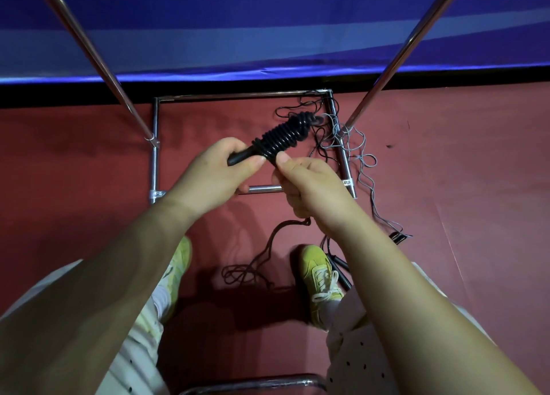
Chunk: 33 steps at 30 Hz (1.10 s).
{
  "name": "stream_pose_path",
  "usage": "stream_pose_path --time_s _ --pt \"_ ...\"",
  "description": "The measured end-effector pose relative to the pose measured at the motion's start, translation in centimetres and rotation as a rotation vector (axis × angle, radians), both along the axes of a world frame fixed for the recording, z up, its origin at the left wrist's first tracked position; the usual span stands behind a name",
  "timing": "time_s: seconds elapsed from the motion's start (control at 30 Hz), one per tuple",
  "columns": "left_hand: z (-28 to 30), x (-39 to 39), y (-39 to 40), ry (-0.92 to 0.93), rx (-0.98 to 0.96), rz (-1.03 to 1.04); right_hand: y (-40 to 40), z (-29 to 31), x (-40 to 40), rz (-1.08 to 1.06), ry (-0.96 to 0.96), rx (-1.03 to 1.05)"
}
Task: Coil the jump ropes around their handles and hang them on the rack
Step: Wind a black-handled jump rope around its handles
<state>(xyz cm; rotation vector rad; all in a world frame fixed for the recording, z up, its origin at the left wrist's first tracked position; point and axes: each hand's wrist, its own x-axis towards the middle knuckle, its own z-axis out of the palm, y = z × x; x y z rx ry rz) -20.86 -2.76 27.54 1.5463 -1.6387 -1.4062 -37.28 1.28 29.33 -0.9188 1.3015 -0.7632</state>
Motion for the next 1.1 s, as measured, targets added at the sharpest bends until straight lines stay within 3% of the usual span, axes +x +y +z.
stream_pose_path --time_s 0.13,0.27,0.47,0.53,0.67,0.8,0.9,1.03,1.1 --pt "0.4 -0.1 0.4 -0.056 -0.017 -0.004 0.2 -0.1 0.2 -0.001 0.325 -0.015" --pt "0.9 -0.5 0.6 -0.236 -0.093 -0.097 0.3 -0.2 0.5 -0.03 0.45 -0.037" --pt "0.6 -0.1 0.9 -0.028 0.135 -0.201 0.4 -0.4 0.2 -0.01 0.5 -0.094" --pt "0.5 0.4 0.7 -0.168 0.016 -0.215 0.4 -0.5 0.3 0.024 0.451 -0.012" --pt "0.9 -0.1 1.4 -0.616 -0.298 -0.321 0.4 -0.3 0.7 -0.039 0.05 0.301" --pt "1.0 -1.2 2.0 -0.719 -0.425 -0.417 0.4 -0.5 0.4 -0.06 0.116 0.311" --pt "0.8 -1.0 2.2 -0.531 -0.229 -0.45 0.3 -0.7 0.1 -0.087 0.221 0.225" --pt "1.4 -0.5 1.9 0.175 0.494 -0.298 0.1 -0.2 -0.2 -0.074 0.282 0.049" --pt "1.7 -0.4 1.9 0.393 0.686 -0.227 0.0 0.3 -0.1 -0.055 0.189 -0.008"
